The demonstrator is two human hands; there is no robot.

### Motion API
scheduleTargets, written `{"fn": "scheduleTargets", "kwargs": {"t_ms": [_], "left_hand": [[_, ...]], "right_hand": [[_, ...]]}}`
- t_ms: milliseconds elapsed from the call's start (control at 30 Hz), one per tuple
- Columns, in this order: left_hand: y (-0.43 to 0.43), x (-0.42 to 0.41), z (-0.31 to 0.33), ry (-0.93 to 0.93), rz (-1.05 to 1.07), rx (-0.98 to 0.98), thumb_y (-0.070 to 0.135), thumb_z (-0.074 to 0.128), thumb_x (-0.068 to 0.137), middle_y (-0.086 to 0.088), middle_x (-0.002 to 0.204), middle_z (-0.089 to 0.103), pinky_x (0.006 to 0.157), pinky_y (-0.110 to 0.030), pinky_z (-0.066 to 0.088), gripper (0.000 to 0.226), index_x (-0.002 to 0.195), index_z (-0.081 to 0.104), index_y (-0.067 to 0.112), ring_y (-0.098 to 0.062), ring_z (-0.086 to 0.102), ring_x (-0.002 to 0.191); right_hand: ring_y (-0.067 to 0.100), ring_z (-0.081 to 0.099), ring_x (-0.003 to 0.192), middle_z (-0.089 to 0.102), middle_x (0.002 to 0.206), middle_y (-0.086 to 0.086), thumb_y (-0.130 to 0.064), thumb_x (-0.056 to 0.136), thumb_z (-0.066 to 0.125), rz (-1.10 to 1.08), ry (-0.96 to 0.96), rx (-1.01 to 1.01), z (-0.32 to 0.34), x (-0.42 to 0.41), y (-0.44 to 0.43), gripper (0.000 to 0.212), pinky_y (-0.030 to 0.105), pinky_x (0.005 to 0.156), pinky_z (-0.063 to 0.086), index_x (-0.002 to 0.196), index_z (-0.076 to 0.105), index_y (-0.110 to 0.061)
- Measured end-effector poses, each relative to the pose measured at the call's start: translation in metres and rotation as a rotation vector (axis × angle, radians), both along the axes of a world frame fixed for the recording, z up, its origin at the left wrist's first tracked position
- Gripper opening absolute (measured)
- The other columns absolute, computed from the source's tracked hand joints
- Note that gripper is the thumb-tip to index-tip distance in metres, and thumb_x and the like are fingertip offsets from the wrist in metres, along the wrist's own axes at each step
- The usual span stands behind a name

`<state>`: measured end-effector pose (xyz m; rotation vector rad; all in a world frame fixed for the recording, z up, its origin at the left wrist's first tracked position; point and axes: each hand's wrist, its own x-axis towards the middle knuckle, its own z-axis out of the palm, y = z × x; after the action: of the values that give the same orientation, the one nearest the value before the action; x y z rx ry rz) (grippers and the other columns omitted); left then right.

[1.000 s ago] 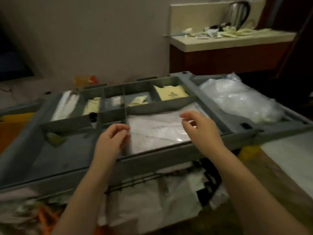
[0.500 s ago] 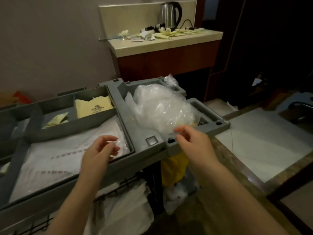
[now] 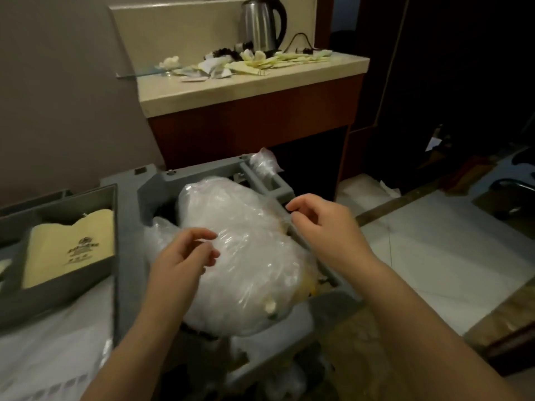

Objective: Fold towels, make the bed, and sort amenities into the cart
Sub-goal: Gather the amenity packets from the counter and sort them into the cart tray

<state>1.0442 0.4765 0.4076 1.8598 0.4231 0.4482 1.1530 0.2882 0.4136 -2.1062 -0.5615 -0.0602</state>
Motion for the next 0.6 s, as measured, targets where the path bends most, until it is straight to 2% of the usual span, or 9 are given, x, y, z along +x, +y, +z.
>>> {"fn": "scheduleTargets", "kwargs": {"t_ms": [67,133,200,300,367,500,600], "left_hand": [[-0.032,0.032,0.001,0.023,-0.118,0.049,0.009,0.051,0.094,0.004,0.076,0.067,0.066,-0.02,0.046,0.022,0.091,0.063,0.027,-0.006,0.062,0.073],[-0.068,0.07,0.003,0.041,-0.227,0.108,0.01,0.051,0.093,0.01,0.081,0.067,0.063,-0.015,0.048,0.021,0.091,0.062,0.028,-0.004,0.061,0.075],[-0.104,0.114,0.004,0.033,-0.26,0.124,0.01,0.051,0.094,0.009,0.08,0.066,0.063,-0.015,0.049,0.022,0.09,0.062,0.028,-0.004,0.061,0.072],[-0.153,0.181,-0.003,0.024,-0.207,0.069,0.009,0.051,0.093,0.006,0.075,0.067,0.063,-0.019,0.048,0.021,0.092,0.063,0.026,-0.002,0.061,0.067],[-0.185,0.22,-0.013,0.037,-0.134,0.032,0.011,0.051,0.093,0.006,0.074,0.067,0.064,-0.018,0.045,0.021,0.094,0.062,0.028,-0.001,0.06,0.068],[-0.239,0.275,-0.021,0.145,-0.01,-0.044,0.012,0.052,0.094,0.002,0.083,0.066,0.065,-0.016,0.044,0.02,0.098,0.061,0.029,0.002,0.061,0.071],[-0.249,0.302,-0.019,0.19,0.125,-0.048,0.013,0.051,0.094,0.001,0.085,0.065,0.067,-0.018,0.044,0.019,0.1,0.062,0.028,-0.001,0.061,0.076]], "right_hand": [[0.006,0.057,0.066,0.062,0.077,-0.01,-0.023,0.096,0.052,-0.052,0.026,0.014,-0.011,0.031,-0.036,0.015,0.022,0.053,0.044,0.103,0.063,-0.03],[0.008,0.058,0.068,0.064,0.08,-0.008,-0.023,0.096,0.051,-0.107,0.057,0.019,-0.026,0.065,-0.076,0.016,0.027,0.058,0.047,0.105,0.063,-0.029],[0.005,0.058,0.069,0.063,0.081,-0.011,-0.023,0.097,0.051,-0.144,0.081,0.01,-0.044,0.102,-0.115,0.016,0.021,0.055,0.045,0.105,0.063,-0.031],[-0.002,0.058,0.076,0.061,0.088,-0.018,-0.024,0.097,0.051,-0.14,0.129,-0.001,-0.074,0.163,-0.169,0.016,0.01,0.056,0.044,0.108,0.061,-0.03],[-0.001,0.058,0.072,0.06,0.087,-0.019,-0.026,0.097,0.051,-0.111,0.159,-0.068,-0.087,0.209,-0.202,0.017,0.006,0.055,0.043,0.11,0.062,-0.029],[-0.003,0.057,0.072,0.06,0.087,-0.019,-0.027,0.097,0.05,-0.026,0.225,-0.136,-0.082,0.289,-0.236,0.02,0.007,0.053,0.04,0.112,0.063,-0.029],[0.0,0.054,0.056,0.062,0.078,-0.012,-0.026,0.097,0.049,0.083,0.196,-0.127,-0.06,0.339,-0.229,0.017,0.013,0.046,0.039,0.107,0.061,-0.032]]}}
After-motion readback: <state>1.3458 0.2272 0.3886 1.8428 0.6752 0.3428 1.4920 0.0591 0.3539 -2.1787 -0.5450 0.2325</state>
